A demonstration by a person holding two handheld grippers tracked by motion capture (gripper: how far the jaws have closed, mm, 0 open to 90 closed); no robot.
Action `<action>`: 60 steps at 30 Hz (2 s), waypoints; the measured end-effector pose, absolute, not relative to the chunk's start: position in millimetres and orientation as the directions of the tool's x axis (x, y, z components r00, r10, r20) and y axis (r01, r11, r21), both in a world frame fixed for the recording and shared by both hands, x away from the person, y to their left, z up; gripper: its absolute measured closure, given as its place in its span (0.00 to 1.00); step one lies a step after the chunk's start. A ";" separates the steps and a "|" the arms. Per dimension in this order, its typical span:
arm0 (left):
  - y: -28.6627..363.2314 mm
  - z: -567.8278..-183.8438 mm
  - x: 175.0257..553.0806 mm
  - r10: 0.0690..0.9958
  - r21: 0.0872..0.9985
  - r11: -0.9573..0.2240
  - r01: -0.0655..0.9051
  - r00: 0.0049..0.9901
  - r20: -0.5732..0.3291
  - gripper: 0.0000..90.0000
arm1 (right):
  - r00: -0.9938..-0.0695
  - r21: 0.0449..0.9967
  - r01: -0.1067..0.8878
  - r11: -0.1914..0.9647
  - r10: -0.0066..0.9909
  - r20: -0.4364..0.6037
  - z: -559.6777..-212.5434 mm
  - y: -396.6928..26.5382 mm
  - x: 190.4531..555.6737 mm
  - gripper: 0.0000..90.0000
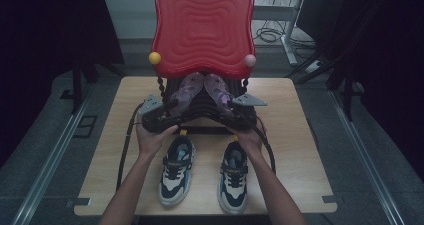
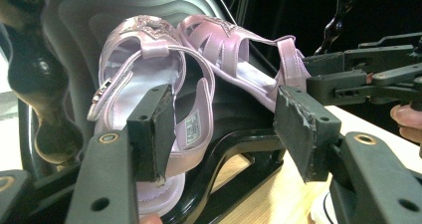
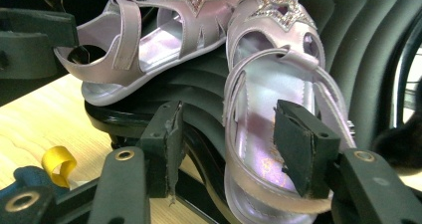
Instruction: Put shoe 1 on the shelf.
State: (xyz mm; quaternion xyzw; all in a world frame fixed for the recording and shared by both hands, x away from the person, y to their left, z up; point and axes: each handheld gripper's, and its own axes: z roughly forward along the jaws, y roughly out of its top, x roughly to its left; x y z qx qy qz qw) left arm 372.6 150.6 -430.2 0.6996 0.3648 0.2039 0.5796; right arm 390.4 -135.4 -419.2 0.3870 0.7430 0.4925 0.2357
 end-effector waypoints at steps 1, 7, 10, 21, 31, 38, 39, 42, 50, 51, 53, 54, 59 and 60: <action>150.4 -429.9 372.0 0.746 0.960 -0.062 0.273 0.652 -0.137 0.46 | -0.591 0.916 0.340 0.212 0.806 0.033 -418.6 -136.3 389.6 0.52; 151.5 -425.4 366.9 0.744 0.962 -0.059 0.265 0.655 -0.135 0.46 | -0.603 0.921 0.329 0.211 0.797 0.032 -414.3 -140.1 383.4 0.52; 152.9 -423.5 364.0 0.742 0.962 -0.061 0.266 0.657 -0.135 0.46 | -0.608 0.924 0.320 0.209 0.793 0.031 -412.2 -141.4 379.9 0.52; 161.8 -424.1 347.8 0.730 0.954 -0.062 0.294 0.665 -0.157 0.46 | -0.640 0.930 0.304 0.207 0.768 0.038 -411.3 -153.4 362.4 0.53; 175.3 -431.0 327.5 0.720 0.944 -0.076 0.321 0.673 -0.171 0.47 | -0.669 0.931 0.307 0.197 0.740 0.065 -420.5 -173.3 343.9 0.53; 183.9 -442.0 312.9 0.706 0.935 -0.067 0.348 0.679 -0.202 0.47 | -0.693 0.930 0.304 0.207 0.718 0.067 -429.7 -185.0 331.5 0.53; 184.7 -444.0 310.8 0.705 0.934 -0.071 0.351 0.680 -0.202 0.47 | -0.697 0.930 0.303 0.207 0.714 0.068 -431.2 -186.3 330.3 0.53; 186.4 -447.6 306.9 0.701 0.930 -0.071 0.360 0.682 -0.210 0.47 | -0.705 0.929 0.305 0.207 0.705 0.075 -434.6 -190.3 326.6 0.54; 191.1 -456.1 296.2 0.691 0.922 -0.080 0.379 0.687 -0.223 0.47 | -0.721 0.928 0.306 0.212 0.688 0.080 -442.7 -199.9 316.8 0.54; 191.5 -456.5 295.0 0.691 0.921 -0.082 0.382 0.687 -0.223 0.47 | -0.720 0.928 0.305 0.214 0.690 0.078 -443.6 -201.1 315.7 0.54; 192.6 -457.5 292.5 0.690 0.919 -0.087 0.385 0.689 -0.223 0.47 | -0.722 0.928 0.306 0.213 0.687 0.080 -445.2 -203.5 313.8 0.54; 193.4 -457.9 291.3 0.689 0.918 -0.088 0.387 0.689 -0.224 0.47 | -0.722 0.928 0.305 0.213 0.688 0.080 -446.2 -204.9 312.8 0.54; 198.0 -461.1 285.6 0.690 0.911 -0.082 0.404 0.683 -0.240 0.47 | -0.715 0.927 0.311 0.209 0.694 0.084 -448.6 -211.9 309.5 0.54; 198.9 -462.1 284.3 0.691 0.909 -0.078 0.410 0.679 -0.247 0.47 | -0.715 0.929 0.310 0.204 0.694 0.086 -448.8 -213.2 308.9 0.54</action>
